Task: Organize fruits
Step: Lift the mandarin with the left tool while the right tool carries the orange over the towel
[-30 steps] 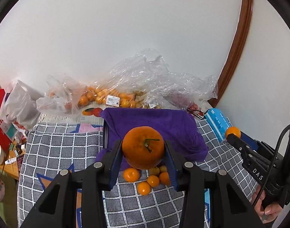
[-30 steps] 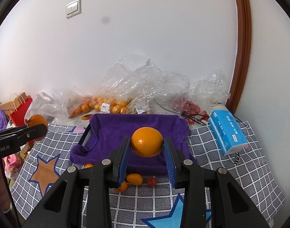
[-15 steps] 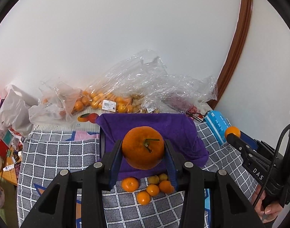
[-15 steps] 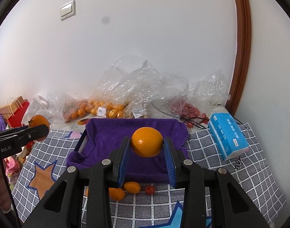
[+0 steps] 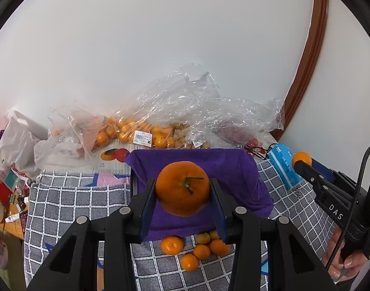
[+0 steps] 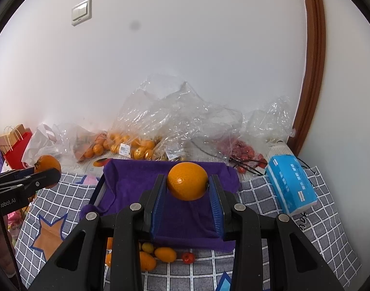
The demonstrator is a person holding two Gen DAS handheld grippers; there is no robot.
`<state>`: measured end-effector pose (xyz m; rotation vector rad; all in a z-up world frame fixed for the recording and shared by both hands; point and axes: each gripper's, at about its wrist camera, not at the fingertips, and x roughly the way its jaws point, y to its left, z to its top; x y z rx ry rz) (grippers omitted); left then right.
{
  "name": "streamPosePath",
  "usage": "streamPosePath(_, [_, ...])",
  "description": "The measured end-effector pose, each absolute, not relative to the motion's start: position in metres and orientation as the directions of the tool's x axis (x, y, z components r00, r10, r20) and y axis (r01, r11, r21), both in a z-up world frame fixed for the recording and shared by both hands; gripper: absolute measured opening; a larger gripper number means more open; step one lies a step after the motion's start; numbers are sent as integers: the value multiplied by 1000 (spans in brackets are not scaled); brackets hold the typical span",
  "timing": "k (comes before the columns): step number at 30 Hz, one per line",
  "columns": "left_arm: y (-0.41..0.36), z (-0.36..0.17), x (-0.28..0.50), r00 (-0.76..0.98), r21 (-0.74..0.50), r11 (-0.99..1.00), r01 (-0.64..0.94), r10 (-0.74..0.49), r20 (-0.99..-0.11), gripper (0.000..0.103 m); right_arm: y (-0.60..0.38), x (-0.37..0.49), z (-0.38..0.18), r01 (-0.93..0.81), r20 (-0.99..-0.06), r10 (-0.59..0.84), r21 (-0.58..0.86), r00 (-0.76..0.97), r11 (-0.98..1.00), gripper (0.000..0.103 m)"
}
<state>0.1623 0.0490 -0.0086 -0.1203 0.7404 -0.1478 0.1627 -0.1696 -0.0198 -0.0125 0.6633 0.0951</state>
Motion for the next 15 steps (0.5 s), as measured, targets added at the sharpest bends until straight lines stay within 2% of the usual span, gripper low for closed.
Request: streamPosePath(15, [51,-17,189,720,-160,984,84,-171,-673,40,-173,179,-24,-92,-615,81,14,785,996,35])
